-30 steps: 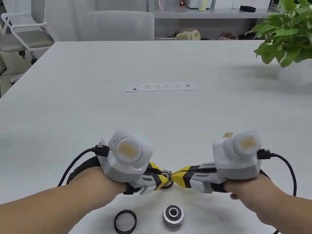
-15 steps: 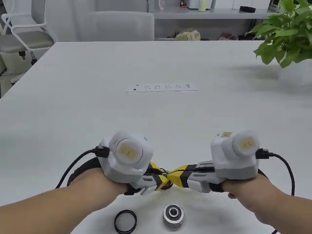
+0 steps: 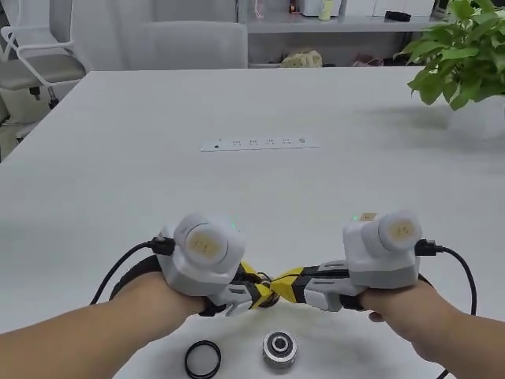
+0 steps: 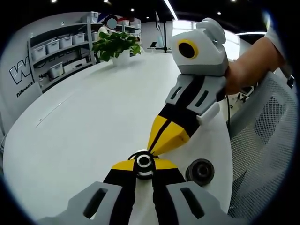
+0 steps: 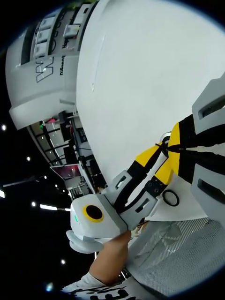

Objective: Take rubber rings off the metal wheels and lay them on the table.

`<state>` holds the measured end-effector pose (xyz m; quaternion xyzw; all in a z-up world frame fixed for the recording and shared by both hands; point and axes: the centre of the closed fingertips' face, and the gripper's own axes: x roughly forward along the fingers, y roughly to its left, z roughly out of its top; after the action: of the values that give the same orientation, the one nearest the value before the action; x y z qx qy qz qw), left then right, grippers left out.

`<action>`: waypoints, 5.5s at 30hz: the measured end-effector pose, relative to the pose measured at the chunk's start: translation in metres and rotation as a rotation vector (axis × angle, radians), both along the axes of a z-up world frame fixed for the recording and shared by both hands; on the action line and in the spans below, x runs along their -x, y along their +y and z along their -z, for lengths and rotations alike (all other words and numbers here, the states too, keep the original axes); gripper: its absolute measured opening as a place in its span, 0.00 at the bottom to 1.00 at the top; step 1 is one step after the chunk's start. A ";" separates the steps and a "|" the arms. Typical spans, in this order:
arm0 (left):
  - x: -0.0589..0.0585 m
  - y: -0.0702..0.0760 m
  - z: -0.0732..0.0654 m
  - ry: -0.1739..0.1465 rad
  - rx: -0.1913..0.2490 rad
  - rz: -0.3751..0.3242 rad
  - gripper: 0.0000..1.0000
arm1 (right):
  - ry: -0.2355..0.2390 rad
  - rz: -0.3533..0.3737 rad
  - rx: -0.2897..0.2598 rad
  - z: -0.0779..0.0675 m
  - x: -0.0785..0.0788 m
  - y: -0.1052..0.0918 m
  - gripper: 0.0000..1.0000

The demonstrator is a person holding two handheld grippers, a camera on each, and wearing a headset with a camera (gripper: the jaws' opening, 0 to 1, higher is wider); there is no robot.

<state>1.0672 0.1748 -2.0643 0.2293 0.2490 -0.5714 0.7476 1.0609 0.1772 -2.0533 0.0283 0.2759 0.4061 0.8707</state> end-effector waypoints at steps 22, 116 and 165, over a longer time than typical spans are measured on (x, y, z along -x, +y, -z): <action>0.006 0.003 -0.012 -0.044 -0.012 0.081 0.17 | 0.011 0.031 -0.019 -0.004 -0.003 -0.005 0.00; 0.056 0.139 -0.058 0.055 0.113 -0.102 0.69 | 0.249 -0.283 -0.116 -0.002 0.067 0.098 0.00; 0.048 0.127 -0.056 0.049 0.074 -0.064 0.68 | 0.134 -0.177 -0.091 -0.016 0.036 0.068 0.27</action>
<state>1.0196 0.3015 -2.0085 0.1793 0.2532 -0.5613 0.7673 1.0248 0.2450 -2.0377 0.0706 0.3162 0.4909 0.8087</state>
